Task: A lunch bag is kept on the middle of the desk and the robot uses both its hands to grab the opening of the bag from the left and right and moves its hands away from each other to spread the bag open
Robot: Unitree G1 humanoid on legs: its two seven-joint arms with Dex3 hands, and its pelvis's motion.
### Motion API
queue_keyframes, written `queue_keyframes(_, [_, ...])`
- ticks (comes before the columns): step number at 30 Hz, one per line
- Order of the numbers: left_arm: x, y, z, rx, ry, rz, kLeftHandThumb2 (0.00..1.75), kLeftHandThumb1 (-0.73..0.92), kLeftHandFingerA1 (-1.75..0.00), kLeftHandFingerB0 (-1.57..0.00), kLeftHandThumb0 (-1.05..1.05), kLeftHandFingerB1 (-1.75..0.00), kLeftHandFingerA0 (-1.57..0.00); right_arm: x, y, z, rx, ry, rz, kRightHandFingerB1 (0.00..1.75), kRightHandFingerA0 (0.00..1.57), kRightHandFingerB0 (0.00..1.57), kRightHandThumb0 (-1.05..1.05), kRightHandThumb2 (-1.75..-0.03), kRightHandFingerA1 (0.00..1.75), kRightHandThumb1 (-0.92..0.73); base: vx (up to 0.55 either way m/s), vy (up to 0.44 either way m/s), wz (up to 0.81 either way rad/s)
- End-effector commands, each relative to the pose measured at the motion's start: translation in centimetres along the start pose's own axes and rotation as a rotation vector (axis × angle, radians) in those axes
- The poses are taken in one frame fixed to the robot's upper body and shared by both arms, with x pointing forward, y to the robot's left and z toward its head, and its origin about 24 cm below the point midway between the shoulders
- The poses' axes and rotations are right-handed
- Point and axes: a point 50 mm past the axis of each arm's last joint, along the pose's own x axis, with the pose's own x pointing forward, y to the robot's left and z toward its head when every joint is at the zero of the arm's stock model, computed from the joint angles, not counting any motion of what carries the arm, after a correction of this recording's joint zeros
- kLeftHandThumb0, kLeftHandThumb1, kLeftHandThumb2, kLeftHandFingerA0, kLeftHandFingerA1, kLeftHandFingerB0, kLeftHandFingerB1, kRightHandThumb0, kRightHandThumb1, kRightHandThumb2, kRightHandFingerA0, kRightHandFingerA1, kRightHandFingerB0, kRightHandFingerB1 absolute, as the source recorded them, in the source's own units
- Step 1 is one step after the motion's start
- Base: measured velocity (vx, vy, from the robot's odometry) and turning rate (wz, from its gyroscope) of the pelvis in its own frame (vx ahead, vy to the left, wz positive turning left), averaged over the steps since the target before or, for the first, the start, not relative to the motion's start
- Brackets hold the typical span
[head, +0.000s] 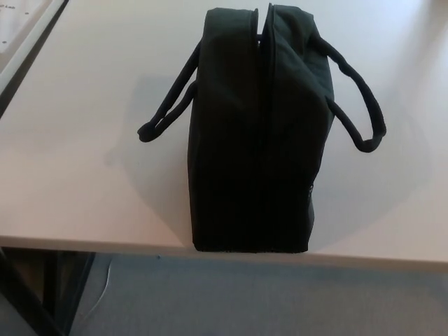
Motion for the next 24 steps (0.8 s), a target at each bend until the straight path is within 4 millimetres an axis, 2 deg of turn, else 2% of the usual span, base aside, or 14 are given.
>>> queue_keyframes(1, [-1.6,3.1,4.3,0.064,-0.512,0.187,0.53,0.46,-0.37,-0.3,-0.15,-0.31,-0.39,-1.6,-1.7,3.8,-0.085,-0.508,-0.202,0.32,0.43,0.19,-0.3,-0.58,0.44,-0.41,0.0,0.0,0.0])
queue_keyframes(4, [-1.6,3.3,4.4,0.038,-0.539,0.22,0.54,0.46,-0.37,-0.3,-0.17,-0.31,-0.41,-1.7,-1.6,3.9,-0.08,-0.518,-0.241,0.3,0.42,0.1,-0.32,-0.57,0.45,-0.4,0.0,0.0,0.0])
queue_keyframes(19, [-1.7,3.4,4.3,0.046,-0.566,0.246,0.54,0.46,-0.37,-0.3,-0.17,-0.31,-0.41,-1.8,-1.5,3.7,-0.091,-0.552,-0.282,0.3,0.42,0.1,-0.32,-0.57,0.45,-0.4,0.0,0.0,0.0])
queue_keyframes(20, [-1.8,3.5,4.3,0.03,-0.575,0.265,0.53,0.45,-0.37,-0.3,-0.14,-0.31,-0.43,-1.9,-1.5,3.8,-0.105,-0.559,-0.314,0.2,0.37,0.08,-0.34,-0.62,0.48,-0.35,0.0,0.0,0.0])
queue_keyframes(21, [-2.0,3.7,4.3,0.006,-0.587,0.295,0.53,0.45,-0.37,-0.3,-0.14,-0.31,-0.43,-2.1,-1.4,3.8,-0.124,-0.571,-0.362,0.2,0.37,0.08,-0.34,-0.62,0.48,-0.35,0.0,0.0,0.0])
queue_keyframes(22, [-3.5,7.9,6.6,0.053,-0.813,0.523,0.56,0.48,-0.41,-0.28,-0.2,-0.33,-0.54,-5.0,-4.8,5.1,-0.095,-0.723,-0.591,0.21,0.3,0.08,-0.29,-0.57,0.39,-0.46,0.0,0.0,0.0])
queue_keyframes(23, [-4.5,9.9,7.8,0.095,-0.924,0.621,0.54,0.48,-0.41,-0.3,-0.16,-0.32,-0.6,-6.6,-6.6,5.9,-0.099,-0.806,-0.688,0.21,0.33,0.08,-0.27,-0.56,0.39,-0.45,0.0,0.0,0.0])
queue_keyframes(24, [-4.5,10.2,8.2,0.111,-0.939,0.637,0.54,0.48,-0.41,-0.3,-0.16,-0.32,-0.6,-6.6,-7.1,6.1,-0.104,-0.817,-0.697,0.21,0.33,0.08,-0.27,-0.56,0.39,-0.45,0.0,0.0,0.0])
